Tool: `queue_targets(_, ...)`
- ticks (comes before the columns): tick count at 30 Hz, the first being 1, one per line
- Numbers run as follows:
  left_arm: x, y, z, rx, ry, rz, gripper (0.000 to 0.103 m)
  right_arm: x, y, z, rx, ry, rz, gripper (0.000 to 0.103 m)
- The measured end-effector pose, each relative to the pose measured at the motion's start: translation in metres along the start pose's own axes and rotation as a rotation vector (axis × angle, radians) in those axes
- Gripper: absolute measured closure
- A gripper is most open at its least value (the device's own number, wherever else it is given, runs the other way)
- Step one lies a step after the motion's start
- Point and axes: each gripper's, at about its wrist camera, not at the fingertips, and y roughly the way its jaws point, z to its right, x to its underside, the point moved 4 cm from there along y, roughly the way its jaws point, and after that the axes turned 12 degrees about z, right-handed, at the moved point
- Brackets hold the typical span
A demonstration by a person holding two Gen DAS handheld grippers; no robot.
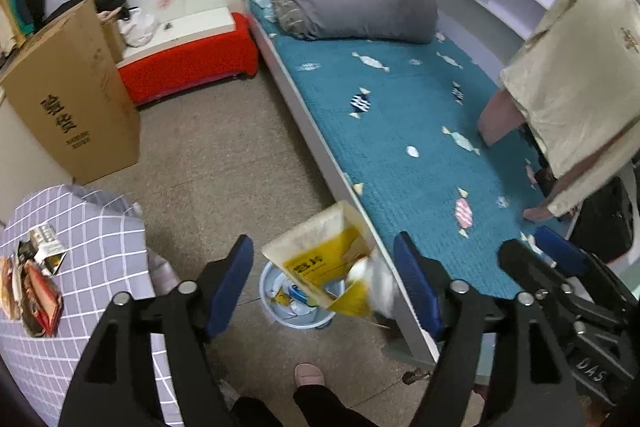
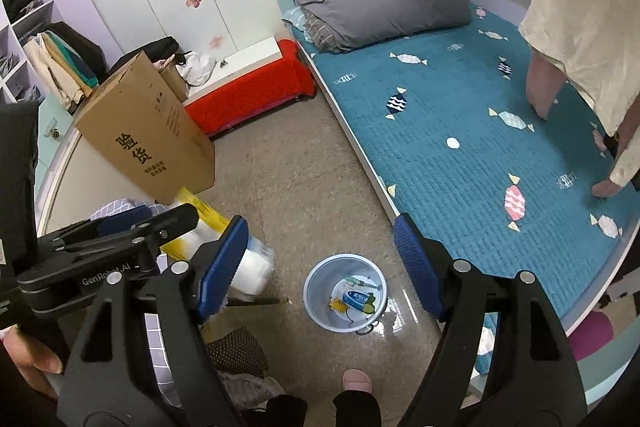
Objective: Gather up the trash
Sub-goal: 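Carry the yellow box and teal tube to the floor basin and open both grippers, then move both open grippers back over the checked table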
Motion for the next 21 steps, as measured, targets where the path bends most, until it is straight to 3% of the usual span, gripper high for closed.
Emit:
queue_targets(10, 0.002, -0.031, -0.015, -0.067, -0.014, 0.081, 0.025, -0.004, -0.006, -0.020, -0.050, -0.034, 0.020, 0.028)
queue_targets(21, 0.004, -0.089, -0.064, -0.185, -0.124, 0.193, 0.025, -0.011, -0.013, -0.082, -0.196, -0.142, 0.042, 0.027)
